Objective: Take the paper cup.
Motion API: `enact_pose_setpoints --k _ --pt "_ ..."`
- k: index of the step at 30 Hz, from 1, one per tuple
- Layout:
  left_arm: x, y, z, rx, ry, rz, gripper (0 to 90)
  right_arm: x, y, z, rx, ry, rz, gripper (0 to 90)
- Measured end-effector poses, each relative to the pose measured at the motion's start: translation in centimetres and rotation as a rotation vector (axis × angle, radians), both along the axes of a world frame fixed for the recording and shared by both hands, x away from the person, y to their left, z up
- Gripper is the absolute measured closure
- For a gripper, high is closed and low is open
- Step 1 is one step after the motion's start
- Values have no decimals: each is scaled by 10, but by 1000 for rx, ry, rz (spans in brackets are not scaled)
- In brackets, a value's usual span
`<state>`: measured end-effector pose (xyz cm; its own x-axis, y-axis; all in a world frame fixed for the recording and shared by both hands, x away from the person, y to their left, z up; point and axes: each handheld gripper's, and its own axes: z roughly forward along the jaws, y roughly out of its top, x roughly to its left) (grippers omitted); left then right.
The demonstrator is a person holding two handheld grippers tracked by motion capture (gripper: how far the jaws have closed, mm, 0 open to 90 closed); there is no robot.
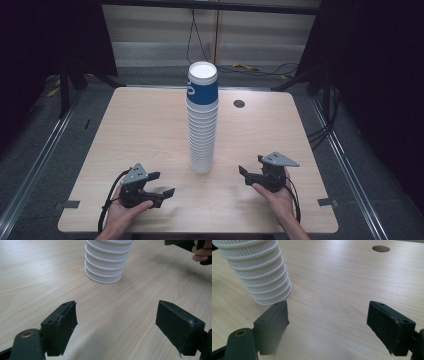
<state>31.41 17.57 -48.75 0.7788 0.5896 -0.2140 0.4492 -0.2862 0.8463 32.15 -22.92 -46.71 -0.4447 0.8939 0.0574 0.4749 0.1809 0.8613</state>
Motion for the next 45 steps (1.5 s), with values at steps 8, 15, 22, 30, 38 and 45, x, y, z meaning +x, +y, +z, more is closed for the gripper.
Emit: enact_pose_setpoints --k 8,15,22,30,38,45 --pt "2 -1 1 -1 39 -6 221 -1 1 4 36 -32 20 164" --pt "5 -3 2 -8 28 0 209 3 7 16 65 -28 84 164" --pt "7 -5 2 -11 33 -10 183 3 6 19 89 -10 144 219" --pt "5 -7 2 9 8 -18 174 1 9 33 120 -38 173 213" --pt "6 -6 0 15 16 -28 173 2 21 51 107 -54 220 231" --pt "2 -4 1 15 2 -38 174 9 32 76 109 -86 266 218"
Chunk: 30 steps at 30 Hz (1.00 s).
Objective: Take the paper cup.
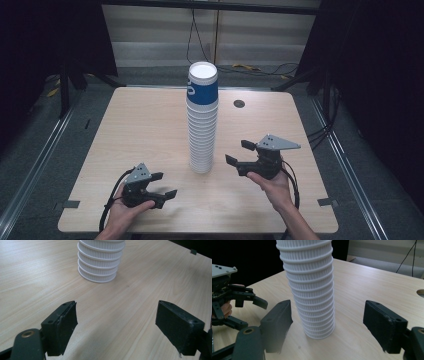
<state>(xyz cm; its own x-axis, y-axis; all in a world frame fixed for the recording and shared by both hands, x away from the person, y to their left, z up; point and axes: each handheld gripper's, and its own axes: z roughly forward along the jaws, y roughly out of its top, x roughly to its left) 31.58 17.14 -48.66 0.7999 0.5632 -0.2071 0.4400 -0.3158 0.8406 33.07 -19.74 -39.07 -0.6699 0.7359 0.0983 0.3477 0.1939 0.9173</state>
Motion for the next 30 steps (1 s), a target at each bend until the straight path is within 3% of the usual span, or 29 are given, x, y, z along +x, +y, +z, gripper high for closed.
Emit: enact_pose_setpoints --k 12,14,24,30 --pt "-1 -2 -1 5 -6 -9 184 12 -1 34 20 -39 -2 218" --pt "-1 -1 0 -17 -5 -18 173 13 0 38 16 -45 -3 218" --pt "-1 -2 -1 -17 0 -25 159 19 5 57 23 -64 15 205" --pt "-1 0 0 -14 -6 -23 160 23 6 83 16 -99 34 205"
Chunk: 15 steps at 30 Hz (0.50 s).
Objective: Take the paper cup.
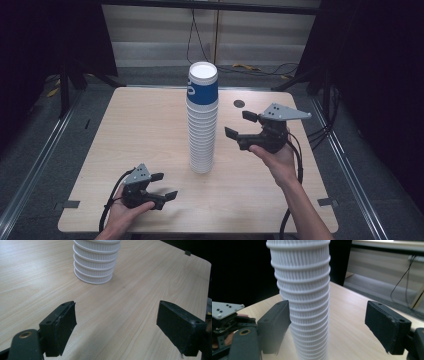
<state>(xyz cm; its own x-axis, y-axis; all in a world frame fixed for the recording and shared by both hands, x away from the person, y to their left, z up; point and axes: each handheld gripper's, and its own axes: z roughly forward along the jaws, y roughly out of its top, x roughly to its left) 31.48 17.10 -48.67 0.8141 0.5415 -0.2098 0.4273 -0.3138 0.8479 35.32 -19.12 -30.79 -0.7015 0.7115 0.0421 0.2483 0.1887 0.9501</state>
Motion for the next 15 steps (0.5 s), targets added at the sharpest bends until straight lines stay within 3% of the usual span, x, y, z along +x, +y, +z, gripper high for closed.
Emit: enact_pose_setpoints --k 15 --pt "-1 0 1 -6 -8 6 170 7 12 47 -2 -60 61 196"
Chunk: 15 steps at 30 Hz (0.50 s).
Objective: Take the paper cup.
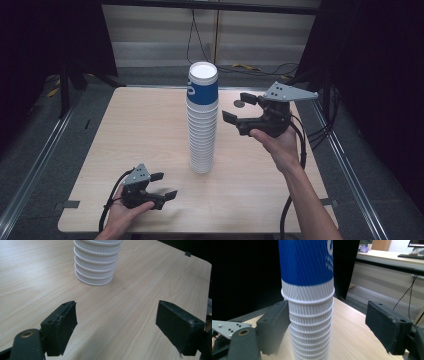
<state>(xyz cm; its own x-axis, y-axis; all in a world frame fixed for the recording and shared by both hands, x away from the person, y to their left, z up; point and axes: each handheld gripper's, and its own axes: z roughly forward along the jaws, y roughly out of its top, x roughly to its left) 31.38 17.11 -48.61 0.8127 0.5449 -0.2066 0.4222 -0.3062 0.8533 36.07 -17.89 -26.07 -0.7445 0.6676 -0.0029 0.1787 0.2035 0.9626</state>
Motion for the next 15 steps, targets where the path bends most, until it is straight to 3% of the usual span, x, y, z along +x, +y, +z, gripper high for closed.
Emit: enact_pose_setpoints --k 7,15 --pt "0 2 1 -8 -10 9 170 4 7 16 22 -28 16 174" --pt "0 1 1 0 -10 -1 170 14 22 27 25 -23 57 151"
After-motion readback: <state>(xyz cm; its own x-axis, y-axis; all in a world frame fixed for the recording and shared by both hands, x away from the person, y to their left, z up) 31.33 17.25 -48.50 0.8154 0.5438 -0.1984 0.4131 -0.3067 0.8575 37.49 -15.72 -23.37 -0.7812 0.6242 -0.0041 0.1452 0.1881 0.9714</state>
